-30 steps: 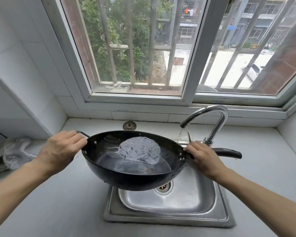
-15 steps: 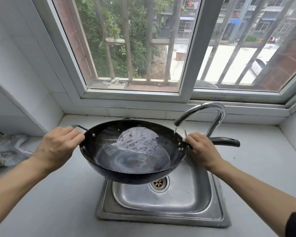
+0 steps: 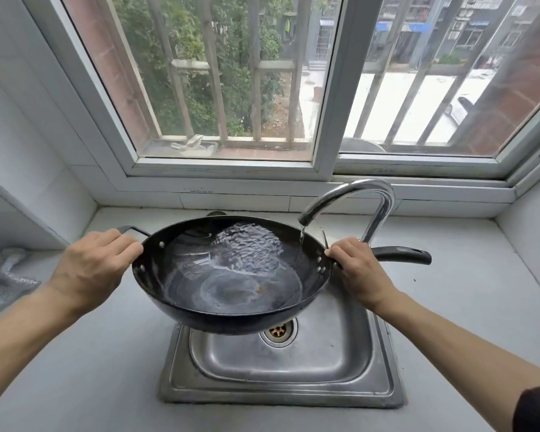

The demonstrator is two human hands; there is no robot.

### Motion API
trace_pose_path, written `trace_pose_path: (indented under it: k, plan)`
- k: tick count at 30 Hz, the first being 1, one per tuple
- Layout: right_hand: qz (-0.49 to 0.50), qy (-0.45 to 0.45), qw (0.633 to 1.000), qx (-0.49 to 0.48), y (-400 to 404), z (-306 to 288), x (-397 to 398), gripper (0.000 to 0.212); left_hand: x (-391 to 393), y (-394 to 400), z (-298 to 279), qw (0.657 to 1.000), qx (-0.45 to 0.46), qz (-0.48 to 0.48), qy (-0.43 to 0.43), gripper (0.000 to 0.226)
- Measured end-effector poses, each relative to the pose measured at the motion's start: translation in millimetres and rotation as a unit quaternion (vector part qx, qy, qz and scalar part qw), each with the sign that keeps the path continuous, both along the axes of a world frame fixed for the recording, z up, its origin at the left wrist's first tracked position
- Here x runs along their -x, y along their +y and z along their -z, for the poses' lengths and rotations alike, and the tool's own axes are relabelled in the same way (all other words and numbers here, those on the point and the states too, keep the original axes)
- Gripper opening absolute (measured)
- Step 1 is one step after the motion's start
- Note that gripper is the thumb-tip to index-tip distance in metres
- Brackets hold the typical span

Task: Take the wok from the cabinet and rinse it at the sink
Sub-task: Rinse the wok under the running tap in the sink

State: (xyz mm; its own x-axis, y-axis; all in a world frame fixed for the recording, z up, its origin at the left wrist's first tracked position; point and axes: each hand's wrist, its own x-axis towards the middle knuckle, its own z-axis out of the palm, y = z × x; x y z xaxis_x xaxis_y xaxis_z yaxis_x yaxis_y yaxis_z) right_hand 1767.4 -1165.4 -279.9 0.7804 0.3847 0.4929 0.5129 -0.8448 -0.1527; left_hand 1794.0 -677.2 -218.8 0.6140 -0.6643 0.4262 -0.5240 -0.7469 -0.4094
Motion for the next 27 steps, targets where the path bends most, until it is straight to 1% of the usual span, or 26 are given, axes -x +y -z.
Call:
trace_pose_path:
  k: [1,2,4,6,12,21,25,27]
  plan:
    - [-0.001,-0.005,1.0,0.007,-1.2,-0.1,2.7,0.008,2.0,-0.9,3.5,1.0,0.002,0.0,0.001,0.024]
    - [-0.001,-0.009,1.0,0.012,-2.1,-0.1,5.5,0.005,4.6,-1.5,7.7,1.0,0.006,0.0,0.004,0.024]
    - [-0.005,-0.014,1.0,0.022,-3.4,1.3,10.9,0.011,10.6,-3.3,16.4,1.0,0.015,-0.002,0.017,0.024]
    - [-0.013,-0.016,0.999,0.031,-4.5,4.1,16.9,0.004,17.0,-6.2,24.5,0.999,0.019,0.003,0.026,0.024]
    - [-0.017,0.003,0.999,0.034,-10.2,19.4,35.5,0.011,31.4,-12.3,45.6,0.999,0.025,0.016,0.044,0.026]
    - [0.018,0.057,0.997,0.049,-29.3,41.4,64.3,0.017,41.8,-31.1,80.0,0.995,0.031,0.027,0.092,0.025]
    - [0.029,0.075,0.995,0.056,-34.8,49.8,70.1,0.022,42.6,-38.8,91.9,0.991,0.028,0.034,0.123,0.027]
    - [0.041,0.1,0.992,0.06,-35.0,55.9,71.4,0.028,42.1,-41.8,99.1,0.987,0.033,0.012,0.157,0.035]
